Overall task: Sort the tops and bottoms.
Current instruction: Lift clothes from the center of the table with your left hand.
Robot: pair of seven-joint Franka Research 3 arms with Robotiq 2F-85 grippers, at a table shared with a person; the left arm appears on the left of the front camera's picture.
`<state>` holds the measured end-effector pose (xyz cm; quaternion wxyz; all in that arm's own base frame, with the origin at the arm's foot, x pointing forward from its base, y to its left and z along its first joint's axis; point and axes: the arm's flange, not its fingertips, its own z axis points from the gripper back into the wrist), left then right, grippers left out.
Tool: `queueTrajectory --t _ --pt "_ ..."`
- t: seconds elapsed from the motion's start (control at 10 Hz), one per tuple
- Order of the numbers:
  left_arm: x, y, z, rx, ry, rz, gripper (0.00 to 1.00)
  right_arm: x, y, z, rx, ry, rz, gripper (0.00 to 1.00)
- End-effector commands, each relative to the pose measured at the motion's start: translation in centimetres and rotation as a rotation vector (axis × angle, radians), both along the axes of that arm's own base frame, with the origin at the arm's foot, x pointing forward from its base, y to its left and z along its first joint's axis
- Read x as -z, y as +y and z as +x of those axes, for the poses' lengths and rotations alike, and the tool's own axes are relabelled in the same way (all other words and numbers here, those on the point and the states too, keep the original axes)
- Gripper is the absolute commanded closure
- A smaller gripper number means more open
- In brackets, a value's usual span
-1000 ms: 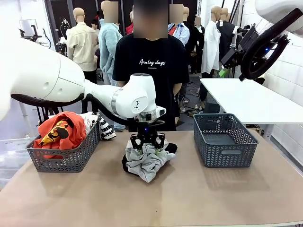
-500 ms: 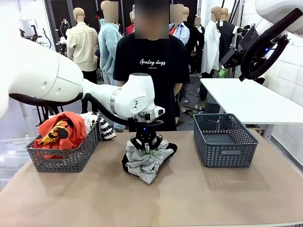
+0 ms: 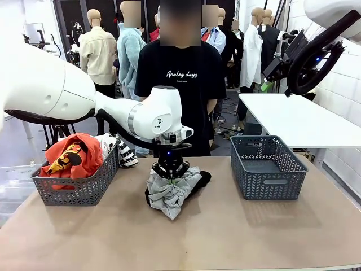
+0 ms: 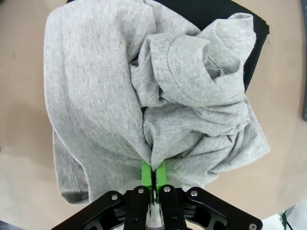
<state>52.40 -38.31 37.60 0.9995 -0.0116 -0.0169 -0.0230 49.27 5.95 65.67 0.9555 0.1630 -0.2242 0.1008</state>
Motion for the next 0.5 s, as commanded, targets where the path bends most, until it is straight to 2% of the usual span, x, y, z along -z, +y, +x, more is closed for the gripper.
queueTrajectory --t 0.0,0.4 --pt "0.1 -0.37 0.19 0.002 -0.005 -0.021 1.0 -0.22 0.19 0.06 0.015 0.019 -0.016 0.0" --pt "0.07 -0.39 0.04 0.003 -0.002 -0.008 1.0 -0.22 0.19 0.06 0.015 0.019 -0.016 0.0"
